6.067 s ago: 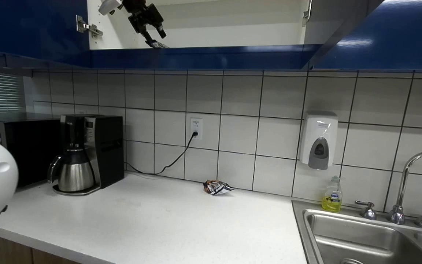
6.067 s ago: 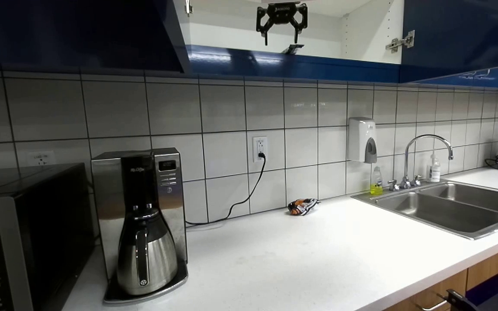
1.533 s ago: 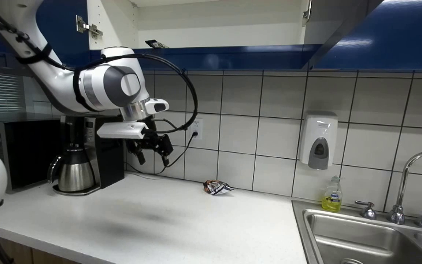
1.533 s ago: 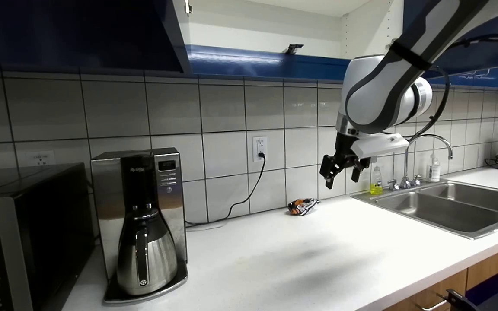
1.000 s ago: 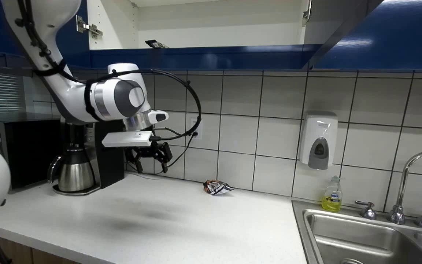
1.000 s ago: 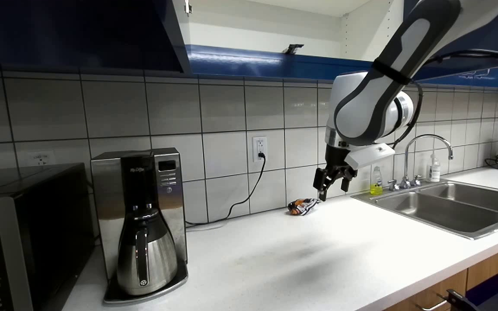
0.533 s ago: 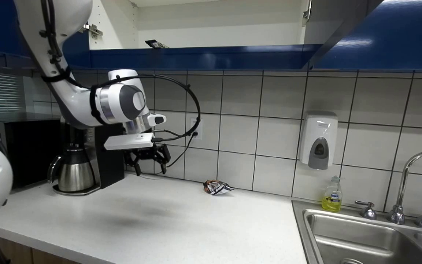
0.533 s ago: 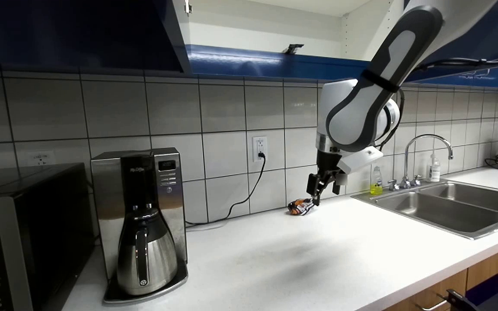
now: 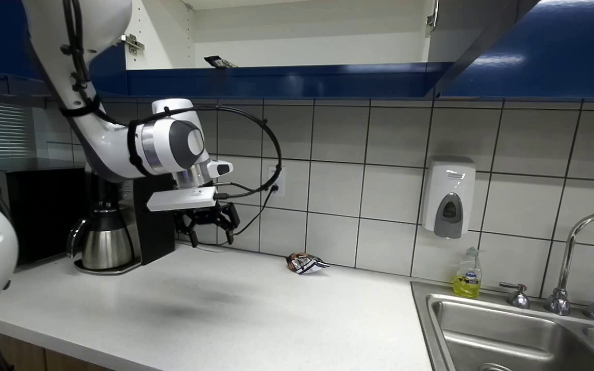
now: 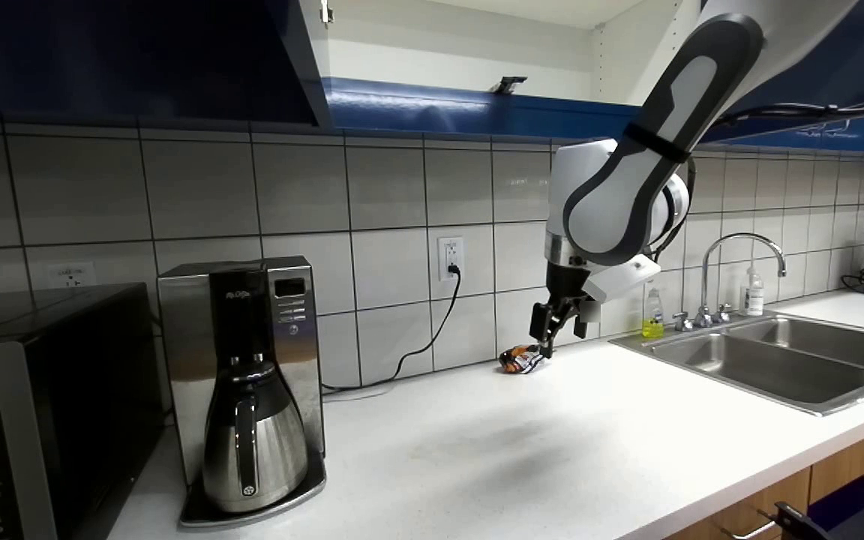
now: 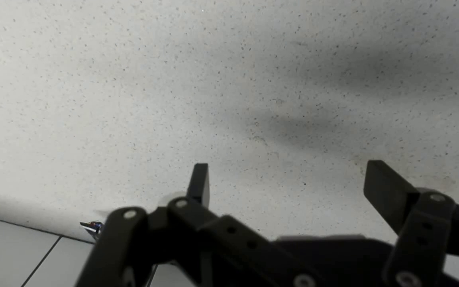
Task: Put the snack bar in the top cabinet
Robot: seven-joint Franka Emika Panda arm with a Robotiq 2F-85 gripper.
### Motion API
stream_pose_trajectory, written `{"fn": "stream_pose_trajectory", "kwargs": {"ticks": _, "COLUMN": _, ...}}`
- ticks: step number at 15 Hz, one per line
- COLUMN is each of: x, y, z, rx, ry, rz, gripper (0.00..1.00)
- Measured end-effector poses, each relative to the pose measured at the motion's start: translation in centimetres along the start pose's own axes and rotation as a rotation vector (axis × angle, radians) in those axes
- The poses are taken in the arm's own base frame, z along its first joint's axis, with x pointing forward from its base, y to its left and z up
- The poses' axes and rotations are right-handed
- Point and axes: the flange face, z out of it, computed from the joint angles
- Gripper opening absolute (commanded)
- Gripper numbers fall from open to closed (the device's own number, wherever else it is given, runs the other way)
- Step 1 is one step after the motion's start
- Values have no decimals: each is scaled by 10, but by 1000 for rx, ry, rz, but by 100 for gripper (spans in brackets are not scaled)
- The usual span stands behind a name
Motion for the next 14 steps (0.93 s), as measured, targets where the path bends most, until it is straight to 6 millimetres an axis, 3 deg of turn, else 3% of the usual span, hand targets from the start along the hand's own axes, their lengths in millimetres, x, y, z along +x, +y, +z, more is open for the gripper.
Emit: {"fn": "stream_pose_trajectory", "kwargs": {"ticks": 14, "x": -5, "y": -4, "z": 2, "rx": 25, "ry": -47, "rz": 40, "gripper": 100}}
